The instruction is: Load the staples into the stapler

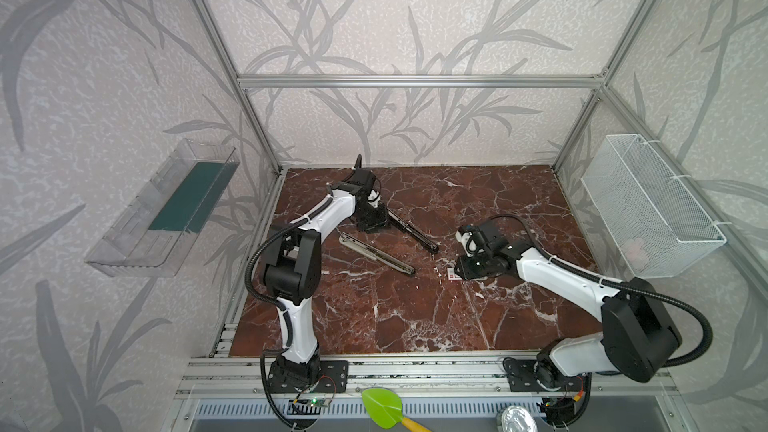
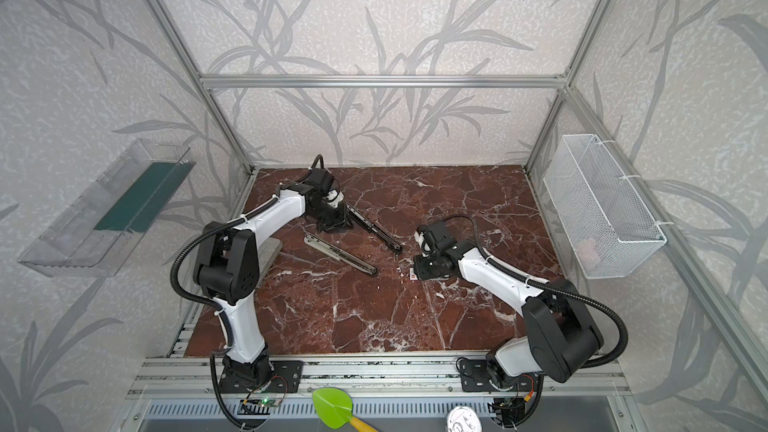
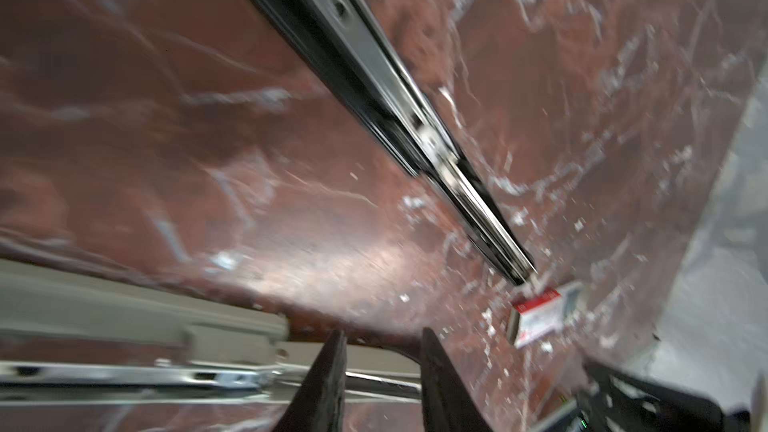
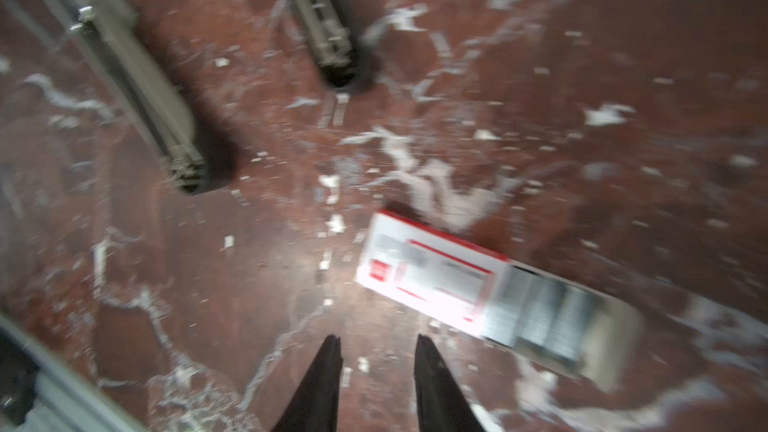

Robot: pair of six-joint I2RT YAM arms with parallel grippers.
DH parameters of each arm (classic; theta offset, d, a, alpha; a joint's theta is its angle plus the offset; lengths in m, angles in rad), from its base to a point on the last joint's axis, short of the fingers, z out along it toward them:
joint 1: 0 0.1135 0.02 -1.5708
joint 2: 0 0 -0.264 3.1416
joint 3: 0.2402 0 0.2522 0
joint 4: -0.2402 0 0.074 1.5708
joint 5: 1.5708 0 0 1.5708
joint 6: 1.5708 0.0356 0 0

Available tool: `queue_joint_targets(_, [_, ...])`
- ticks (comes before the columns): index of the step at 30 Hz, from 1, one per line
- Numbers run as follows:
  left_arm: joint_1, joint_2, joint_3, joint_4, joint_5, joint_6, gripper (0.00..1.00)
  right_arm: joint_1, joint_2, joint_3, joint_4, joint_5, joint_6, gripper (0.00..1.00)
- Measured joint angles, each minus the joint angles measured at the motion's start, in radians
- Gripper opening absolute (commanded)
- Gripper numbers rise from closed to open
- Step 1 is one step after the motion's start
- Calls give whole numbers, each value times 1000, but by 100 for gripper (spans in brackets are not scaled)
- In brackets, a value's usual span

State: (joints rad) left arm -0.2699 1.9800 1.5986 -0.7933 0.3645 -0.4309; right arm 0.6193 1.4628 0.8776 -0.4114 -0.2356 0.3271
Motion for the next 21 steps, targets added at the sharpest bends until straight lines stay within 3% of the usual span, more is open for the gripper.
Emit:
queue_joint_targets(4, [17, 135, 209, -105, -179, 45, 32, 133, 120, 74, 102, -125, -33, 33])
queue_joint_targets(9, [19, 292, 370, -212, -331, 87, 31, 219, 286, 173, 187, -238, -56, 33])
queue_joint_targets(15, [37, 358, 347, -283, -406, 103, 31, 225, 433, 253, 210, -247, -61, 32])
queue_joint_targets(21, [49, 291, 227, -278, -417, 102, 30, 181, 521, 338, 191, -165, -14, 32])
